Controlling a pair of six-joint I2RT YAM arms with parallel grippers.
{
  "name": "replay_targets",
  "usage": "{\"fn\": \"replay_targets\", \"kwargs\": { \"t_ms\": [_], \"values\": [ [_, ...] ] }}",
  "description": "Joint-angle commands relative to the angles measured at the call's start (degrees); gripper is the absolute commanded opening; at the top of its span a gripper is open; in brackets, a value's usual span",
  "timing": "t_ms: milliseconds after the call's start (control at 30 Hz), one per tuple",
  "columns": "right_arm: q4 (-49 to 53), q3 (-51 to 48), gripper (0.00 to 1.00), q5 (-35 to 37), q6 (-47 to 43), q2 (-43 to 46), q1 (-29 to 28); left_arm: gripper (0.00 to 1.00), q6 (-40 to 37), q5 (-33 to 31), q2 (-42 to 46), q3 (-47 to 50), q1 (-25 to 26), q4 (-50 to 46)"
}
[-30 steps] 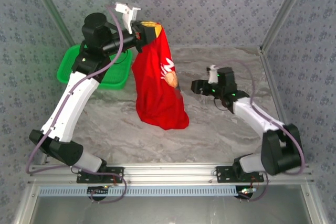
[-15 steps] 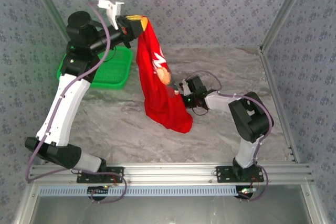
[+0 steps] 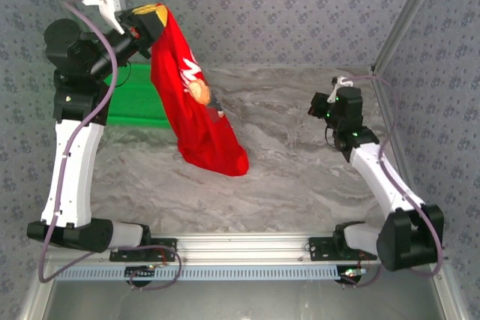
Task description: Fold the inside-out t-shirt
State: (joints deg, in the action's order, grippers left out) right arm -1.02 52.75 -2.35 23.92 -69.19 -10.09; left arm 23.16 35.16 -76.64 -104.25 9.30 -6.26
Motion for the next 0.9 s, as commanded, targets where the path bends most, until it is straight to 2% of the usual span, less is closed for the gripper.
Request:
{"fn": "replay_targets", "kwargs": {
  "t_ms": [0,33,167,333,433,600,700,767,867],
  "values": [
    [0.4,-1.2,0.13,-6.3,-1.2,-3.5,-4.5,0.00,2.6,1.7,0.0,-1.2,-0.2,4.0],
    [0.4,-1.8,0.25,-9.0,-1.4,-5.1,-7.0,0.00,2.7,1.8,-0.1,-0.7,-0.1,4.2],
    [-0.6,-4.9,0.51,-14.7,-1.2,-9.7,-16.1,0.00,2.4,1.7,-0.4,0.3,-0.2,3.7],
    [-9.8,-8.8,0.63,-20.5,4.2,-17.7,-24.2,0.00,2.1,1.8,-0.3,0.4,-0.2,3.5],
    [-12.9,-7.6,0.66,-21.8,6.1,-23.3,-27.4,0.00,1.9,1.6,-0.3,0.6,-0.2,3.2],
    [-17.3,-6.1,0.66,-21.7,10.1,-29.5,-30.5,0.00,1.7,1.4,-0.3,0.4,-0.2,2.9],
    [-16.1,-5.1,0.65,-18.7,11.4,-31.8,-32.9,0.00,1.6,1.5,-0.2,0.4,-0.2,2.9],
    [-13.7,-4.6,0.55,-17.1,11.5,-32.8,-33.3,0.00,1.3,1.4,-0.1,0.6,-0.1,2.7],
    [-11.7,-5.3,0.27,-14.6,9.9,-31.1,-31.7,0.00,0.4,0.4,0.3,0.4,-0.2,1.9]
  ]
}}
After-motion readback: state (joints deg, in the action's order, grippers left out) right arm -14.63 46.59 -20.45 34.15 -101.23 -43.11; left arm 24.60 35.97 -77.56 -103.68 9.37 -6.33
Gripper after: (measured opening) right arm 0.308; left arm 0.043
